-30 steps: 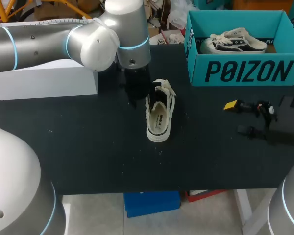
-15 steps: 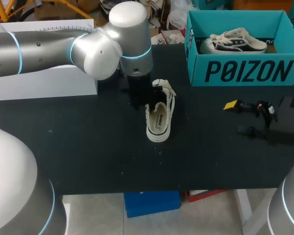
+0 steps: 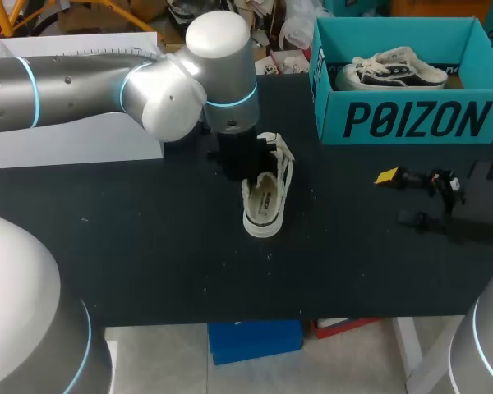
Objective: Take the shoe out of the shoebox, open the shoe tongue, remove and reinsert the insole, then place the shoe into the shoebox
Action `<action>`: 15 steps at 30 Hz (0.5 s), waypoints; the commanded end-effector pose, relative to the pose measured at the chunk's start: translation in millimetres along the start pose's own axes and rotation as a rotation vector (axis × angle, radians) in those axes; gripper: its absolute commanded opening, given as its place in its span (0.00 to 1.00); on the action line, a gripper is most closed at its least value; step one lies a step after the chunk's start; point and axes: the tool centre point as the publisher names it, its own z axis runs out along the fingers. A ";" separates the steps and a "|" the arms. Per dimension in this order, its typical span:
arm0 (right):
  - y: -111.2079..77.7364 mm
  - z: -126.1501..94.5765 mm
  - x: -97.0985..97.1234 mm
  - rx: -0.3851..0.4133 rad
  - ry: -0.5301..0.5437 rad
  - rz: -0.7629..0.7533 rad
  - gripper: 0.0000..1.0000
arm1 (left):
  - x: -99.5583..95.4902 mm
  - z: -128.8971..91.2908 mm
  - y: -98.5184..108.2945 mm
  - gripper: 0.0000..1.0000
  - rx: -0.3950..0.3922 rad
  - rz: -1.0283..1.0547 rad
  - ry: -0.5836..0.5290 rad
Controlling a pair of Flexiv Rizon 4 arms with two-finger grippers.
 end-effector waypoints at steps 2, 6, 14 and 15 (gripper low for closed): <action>0.6 1.0 0.6 0.001 -0.002 0.001 1.00 | 8.4 -34.6 -4.2 0.00 0.023 0.029 -0.026; 0.6 1.0 0.6 0.001 -0.002 0.001 1.00 | 10.3 -67.2 -4.0 0.00 0.020 0.049 -0.037; 0.6 1.0 0.6 0.001 -0.002 0.001 1.00 | 12.5 -140.6 9.4 0.00 -0.067 0.063 -0.079; 0.6 1.0 0.6 0.001 -0.002 0.001 1.00 | 12.2 -149.8 11.4 0.00 -0.080 0.067 -0.083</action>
